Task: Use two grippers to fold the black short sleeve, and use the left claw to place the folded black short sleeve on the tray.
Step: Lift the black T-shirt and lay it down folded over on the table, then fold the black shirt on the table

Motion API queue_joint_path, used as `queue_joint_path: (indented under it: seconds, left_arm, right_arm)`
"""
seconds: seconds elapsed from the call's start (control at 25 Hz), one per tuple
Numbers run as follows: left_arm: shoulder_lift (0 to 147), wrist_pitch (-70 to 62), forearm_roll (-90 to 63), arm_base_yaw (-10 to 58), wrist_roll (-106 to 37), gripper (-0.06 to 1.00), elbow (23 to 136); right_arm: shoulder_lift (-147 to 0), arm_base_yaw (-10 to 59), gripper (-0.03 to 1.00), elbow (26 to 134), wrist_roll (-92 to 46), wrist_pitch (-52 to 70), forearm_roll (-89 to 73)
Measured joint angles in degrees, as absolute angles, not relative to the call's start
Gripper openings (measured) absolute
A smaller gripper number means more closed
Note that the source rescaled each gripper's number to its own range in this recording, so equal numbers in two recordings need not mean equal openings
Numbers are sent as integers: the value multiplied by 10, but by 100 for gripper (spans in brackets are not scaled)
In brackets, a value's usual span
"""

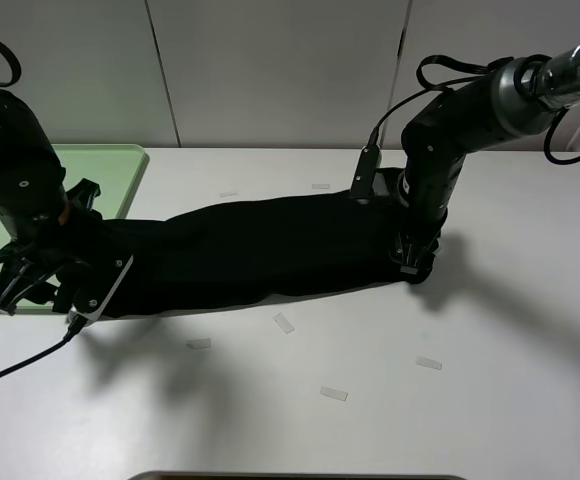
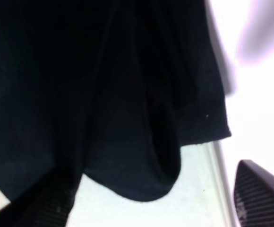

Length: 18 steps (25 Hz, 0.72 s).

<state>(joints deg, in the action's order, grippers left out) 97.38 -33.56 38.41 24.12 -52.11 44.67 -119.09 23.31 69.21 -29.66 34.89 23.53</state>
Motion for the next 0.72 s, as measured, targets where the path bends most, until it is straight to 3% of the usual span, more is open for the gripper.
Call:
queue_joint_path:
  seconds: [0.36,0.72]
  left_arm:
    - [897,-346,383,241,-494,73,447]
    - [777,-312,381,241,-452,73,447]
  right_arm:
    - [-1179,233,100,692,-294,387,218]
    - [-1074,233,100,692,-294,391,198]
